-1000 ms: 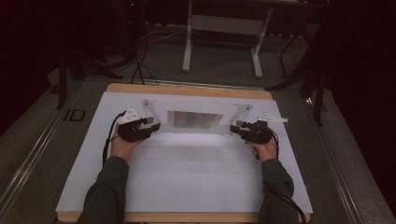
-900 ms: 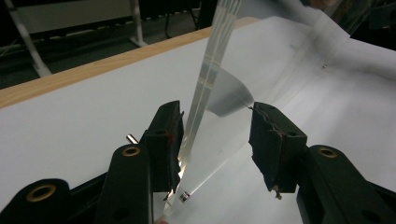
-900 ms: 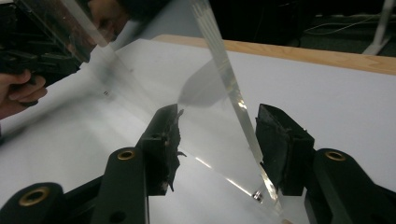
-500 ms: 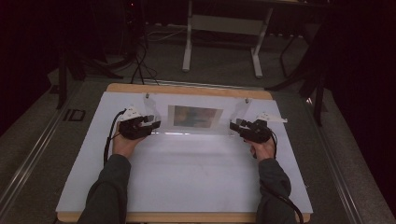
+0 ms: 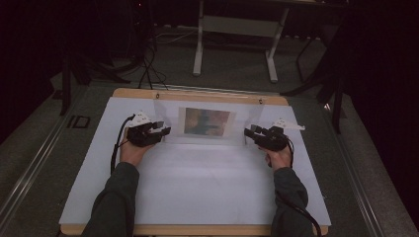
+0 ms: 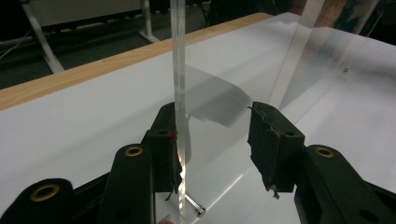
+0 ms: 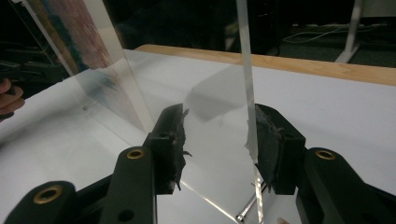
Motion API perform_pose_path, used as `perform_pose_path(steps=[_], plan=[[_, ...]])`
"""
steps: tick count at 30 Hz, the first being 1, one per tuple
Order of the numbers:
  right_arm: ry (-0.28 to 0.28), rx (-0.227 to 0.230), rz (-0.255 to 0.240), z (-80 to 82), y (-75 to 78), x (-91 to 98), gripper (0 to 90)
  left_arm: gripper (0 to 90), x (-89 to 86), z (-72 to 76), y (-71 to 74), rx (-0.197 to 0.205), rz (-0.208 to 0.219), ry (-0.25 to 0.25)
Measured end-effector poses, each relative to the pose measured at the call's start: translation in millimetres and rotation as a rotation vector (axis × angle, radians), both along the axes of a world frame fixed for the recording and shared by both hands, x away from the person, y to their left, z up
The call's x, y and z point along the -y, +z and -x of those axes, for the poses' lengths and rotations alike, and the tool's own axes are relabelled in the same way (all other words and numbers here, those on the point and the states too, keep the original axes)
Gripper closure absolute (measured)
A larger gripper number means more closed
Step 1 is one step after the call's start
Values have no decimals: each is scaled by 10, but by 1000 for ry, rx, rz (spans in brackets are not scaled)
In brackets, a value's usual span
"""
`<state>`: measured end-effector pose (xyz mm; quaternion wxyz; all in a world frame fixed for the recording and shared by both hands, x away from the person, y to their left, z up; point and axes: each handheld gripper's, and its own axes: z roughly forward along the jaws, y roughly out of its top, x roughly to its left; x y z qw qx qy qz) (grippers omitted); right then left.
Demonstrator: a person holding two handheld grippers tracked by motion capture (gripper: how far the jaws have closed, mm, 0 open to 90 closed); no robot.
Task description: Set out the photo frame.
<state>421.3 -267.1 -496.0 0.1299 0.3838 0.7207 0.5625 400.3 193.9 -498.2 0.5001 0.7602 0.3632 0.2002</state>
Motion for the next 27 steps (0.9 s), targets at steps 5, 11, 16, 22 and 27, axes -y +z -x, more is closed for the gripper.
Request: perform_pose_path(steps=[5,11,16,22,27], plan=[[-20,-5,-4,-24,-2,-9,554,553,4,-34,0,-7,5,10],[-33,-3,2,-47,1,-23,559,553,12,-67,7,-20,10,14],[-49,-1,4,-69,-3,-26,560,555,21,-67,-2,-20,17,16],[-49,-3,12,-72,6,-26,561,556,26,-85,16,-31,9,12],[-55,-4,10,-61,6,-24,561,555,29,-92,26,-39,7,6]])
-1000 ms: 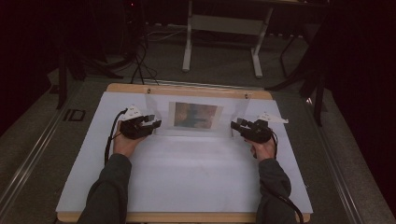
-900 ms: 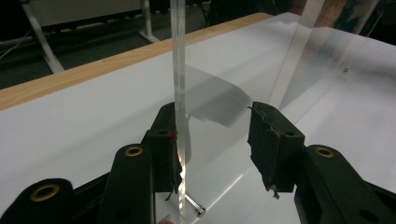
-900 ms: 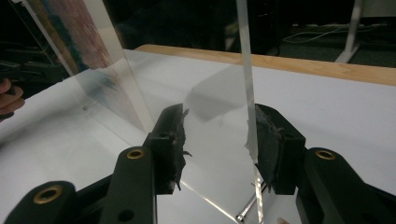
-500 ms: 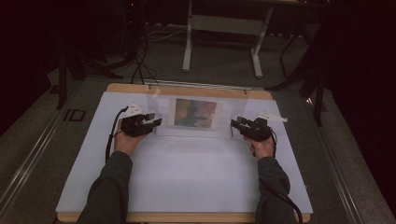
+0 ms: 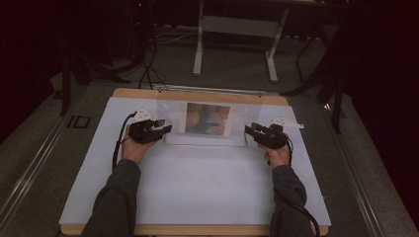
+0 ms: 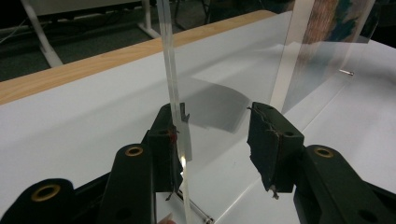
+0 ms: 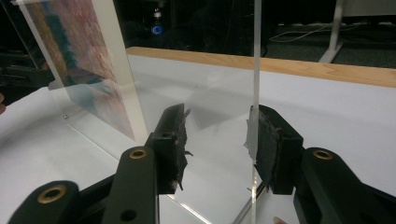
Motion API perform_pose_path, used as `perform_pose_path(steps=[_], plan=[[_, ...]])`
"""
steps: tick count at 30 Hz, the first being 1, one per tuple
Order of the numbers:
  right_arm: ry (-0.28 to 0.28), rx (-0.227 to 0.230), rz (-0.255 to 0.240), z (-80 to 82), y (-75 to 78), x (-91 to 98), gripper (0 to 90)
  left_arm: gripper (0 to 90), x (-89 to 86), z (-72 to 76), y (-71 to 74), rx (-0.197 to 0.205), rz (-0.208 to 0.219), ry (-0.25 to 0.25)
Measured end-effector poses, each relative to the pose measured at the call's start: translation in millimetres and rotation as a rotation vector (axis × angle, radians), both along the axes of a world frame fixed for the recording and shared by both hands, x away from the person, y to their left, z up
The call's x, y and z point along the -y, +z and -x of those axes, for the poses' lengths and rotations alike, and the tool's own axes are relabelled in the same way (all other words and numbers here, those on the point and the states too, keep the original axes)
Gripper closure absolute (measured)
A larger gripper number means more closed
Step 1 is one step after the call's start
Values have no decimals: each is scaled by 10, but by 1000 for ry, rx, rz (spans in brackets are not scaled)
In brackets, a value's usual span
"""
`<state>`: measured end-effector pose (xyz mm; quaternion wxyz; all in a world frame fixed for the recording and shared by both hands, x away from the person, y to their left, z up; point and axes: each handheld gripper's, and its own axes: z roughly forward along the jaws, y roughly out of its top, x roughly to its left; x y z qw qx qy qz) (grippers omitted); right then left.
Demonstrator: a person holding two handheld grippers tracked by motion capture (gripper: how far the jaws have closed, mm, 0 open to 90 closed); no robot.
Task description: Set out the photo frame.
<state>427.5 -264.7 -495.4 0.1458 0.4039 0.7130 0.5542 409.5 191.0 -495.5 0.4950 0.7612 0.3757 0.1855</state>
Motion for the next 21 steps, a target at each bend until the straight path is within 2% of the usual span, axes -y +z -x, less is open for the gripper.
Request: perform_pose_path(steps=[13,21], plan=[[6,5,-2,81,1,26,566,555,7,48,0,-6,4,-7],[13,8,-4,152,4,33,572,553,-5,114,-13,-7,22,-6]])
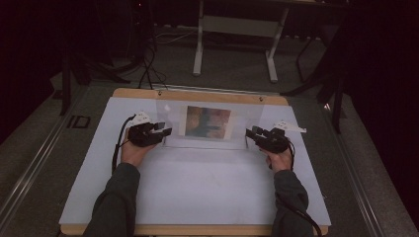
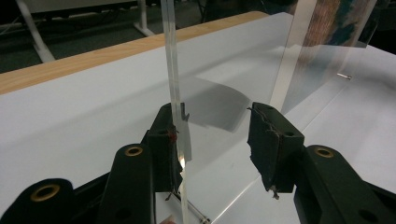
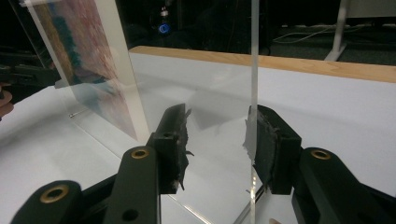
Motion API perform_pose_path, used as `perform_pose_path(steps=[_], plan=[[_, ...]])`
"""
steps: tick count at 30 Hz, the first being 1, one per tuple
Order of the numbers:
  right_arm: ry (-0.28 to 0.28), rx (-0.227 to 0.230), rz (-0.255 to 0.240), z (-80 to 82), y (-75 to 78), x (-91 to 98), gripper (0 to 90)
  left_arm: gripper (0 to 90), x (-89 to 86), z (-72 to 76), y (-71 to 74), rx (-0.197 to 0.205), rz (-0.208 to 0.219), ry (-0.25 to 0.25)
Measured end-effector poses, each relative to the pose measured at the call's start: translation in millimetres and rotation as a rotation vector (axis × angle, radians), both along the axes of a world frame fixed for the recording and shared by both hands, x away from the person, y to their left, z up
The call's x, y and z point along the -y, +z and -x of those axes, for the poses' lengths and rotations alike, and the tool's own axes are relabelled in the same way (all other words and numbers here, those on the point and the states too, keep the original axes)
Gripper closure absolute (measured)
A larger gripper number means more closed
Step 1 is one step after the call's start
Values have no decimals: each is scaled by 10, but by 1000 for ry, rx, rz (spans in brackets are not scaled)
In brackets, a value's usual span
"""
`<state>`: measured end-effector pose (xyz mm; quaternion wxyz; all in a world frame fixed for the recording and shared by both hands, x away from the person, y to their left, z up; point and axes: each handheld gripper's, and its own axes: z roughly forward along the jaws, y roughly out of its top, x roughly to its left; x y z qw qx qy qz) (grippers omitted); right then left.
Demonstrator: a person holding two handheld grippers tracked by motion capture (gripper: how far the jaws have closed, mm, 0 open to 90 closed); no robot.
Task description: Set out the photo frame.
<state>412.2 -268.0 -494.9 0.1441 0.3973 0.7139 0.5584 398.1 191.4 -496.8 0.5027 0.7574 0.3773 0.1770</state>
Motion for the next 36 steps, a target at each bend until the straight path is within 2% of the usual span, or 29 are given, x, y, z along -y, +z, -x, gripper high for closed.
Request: perform_pose_path(steps=[36], plan=[[13,13,-16,159,-4,4,578,552,-8,169,6,-9,1,5]])
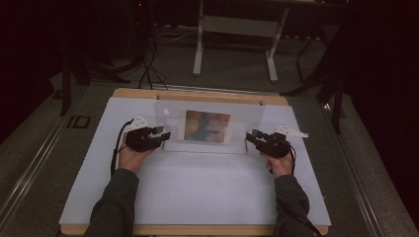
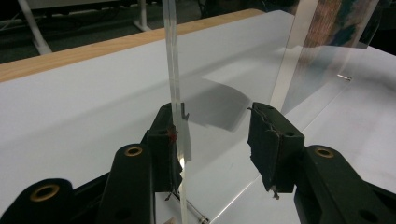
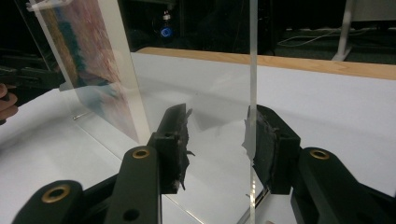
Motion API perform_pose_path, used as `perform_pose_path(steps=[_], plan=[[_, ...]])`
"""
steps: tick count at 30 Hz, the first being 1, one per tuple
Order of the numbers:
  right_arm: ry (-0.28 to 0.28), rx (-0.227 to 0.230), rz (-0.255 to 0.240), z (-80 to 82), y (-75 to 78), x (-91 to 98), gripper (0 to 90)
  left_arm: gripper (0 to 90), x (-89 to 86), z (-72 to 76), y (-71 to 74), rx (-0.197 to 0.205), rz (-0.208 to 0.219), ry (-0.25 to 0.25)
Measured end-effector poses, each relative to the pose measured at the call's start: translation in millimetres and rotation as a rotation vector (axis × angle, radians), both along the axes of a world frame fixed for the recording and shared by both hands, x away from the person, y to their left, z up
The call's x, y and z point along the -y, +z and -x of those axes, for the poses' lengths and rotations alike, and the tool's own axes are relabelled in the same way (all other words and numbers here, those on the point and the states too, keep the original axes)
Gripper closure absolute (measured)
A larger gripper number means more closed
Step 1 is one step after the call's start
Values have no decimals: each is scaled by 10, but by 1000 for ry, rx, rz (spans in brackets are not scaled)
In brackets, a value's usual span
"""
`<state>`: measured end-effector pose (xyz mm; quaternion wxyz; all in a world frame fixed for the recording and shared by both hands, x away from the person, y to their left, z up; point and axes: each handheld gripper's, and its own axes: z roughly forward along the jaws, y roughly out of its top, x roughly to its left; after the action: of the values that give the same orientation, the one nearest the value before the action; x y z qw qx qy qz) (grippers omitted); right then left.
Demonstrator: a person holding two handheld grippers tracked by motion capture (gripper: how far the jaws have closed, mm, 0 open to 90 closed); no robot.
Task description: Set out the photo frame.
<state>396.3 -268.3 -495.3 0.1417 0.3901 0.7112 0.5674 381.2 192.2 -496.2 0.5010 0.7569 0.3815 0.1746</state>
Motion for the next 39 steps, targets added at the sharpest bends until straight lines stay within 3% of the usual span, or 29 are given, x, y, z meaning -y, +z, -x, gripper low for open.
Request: perform_pose_path(steps=[39], plan=[[17,12,2,-1,-20,30,599,548,12,39,-12,1,10,12]])
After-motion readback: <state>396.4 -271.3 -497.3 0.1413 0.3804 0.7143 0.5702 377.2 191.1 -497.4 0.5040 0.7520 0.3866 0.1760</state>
